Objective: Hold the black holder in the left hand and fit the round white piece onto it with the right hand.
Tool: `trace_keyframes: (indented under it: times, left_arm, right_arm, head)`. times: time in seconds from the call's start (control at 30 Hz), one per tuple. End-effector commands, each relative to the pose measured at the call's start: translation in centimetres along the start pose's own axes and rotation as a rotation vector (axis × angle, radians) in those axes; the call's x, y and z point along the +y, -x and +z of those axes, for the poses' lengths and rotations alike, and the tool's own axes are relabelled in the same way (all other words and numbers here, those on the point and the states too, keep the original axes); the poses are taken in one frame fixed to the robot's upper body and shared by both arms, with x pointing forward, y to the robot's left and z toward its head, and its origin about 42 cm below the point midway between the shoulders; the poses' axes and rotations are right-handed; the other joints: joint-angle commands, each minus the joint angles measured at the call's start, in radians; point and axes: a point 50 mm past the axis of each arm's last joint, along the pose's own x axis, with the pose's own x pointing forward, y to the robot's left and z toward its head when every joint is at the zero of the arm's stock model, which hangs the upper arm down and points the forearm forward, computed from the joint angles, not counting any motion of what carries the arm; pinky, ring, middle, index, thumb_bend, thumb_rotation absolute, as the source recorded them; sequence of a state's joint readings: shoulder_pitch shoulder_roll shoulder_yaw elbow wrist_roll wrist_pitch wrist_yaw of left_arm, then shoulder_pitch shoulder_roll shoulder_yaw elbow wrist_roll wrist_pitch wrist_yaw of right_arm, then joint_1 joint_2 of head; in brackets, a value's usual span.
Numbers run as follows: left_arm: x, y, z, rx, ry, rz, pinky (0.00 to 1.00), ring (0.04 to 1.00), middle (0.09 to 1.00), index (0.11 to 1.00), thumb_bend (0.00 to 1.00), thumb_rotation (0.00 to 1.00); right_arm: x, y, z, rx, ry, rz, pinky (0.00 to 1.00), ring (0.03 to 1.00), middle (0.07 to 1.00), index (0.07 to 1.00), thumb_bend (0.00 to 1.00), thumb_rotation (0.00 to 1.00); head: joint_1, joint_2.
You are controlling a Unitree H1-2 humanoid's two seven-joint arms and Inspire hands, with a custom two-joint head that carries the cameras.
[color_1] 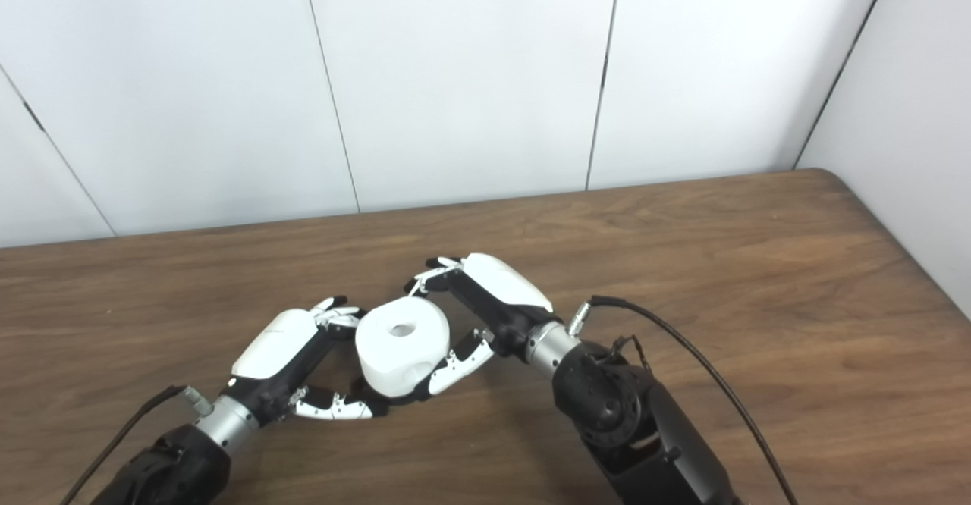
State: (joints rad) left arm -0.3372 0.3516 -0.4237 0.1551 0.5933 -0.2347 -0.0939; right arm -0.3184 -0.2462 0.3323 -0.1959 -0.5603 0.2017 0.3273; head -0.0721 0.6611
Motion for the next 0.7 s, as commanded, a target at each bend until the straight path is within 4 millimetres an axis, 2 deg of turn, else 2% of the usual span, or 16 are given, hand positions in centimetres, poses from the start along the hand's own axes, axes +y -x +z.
trace_keyframes:
  times: [0.0, 0.27, 0.67]
  left_arm:
    - [-1.03, 0.13, 0.73, -0.017, -0.009, -0.066, 0.97, 0.852, 0.684, 0.482, 0.52, 0.05]
    - [-1.04, 0.12, 1.04, -0.019, -0.011, -0.063, 0.97, 0.85, 0.681, 0.482, 0.52, 0.05]
    - [-1.09, 0.17, 1.28, -0.012, -0.006, -0.057, 0.97, 0.847, 0.68, 0.482, 0.52, 0.05]
  right_arm:
    - [-0.9, -0.31, 0.62, -0.07, 0.048, -0.043, 1.0, 0.948, 0.799, 0.482, 0.52, 0.14]
    - [-0.57, -0.32, 0.37, -0.125, 0.111, -0.069, 1.0, 0.942, 0.782, 0.481, 0.52, 0.14]
    - [-0.52, -0.26, -0.12, -0.112, 0.136, -0.06, 1.0, 0.943, 0.78, 0.481, 0.52, 0.14]
  head:
    - [-0.001, 0.002]
    - [0.003, 0.007]
    - [0.005, 0.015]
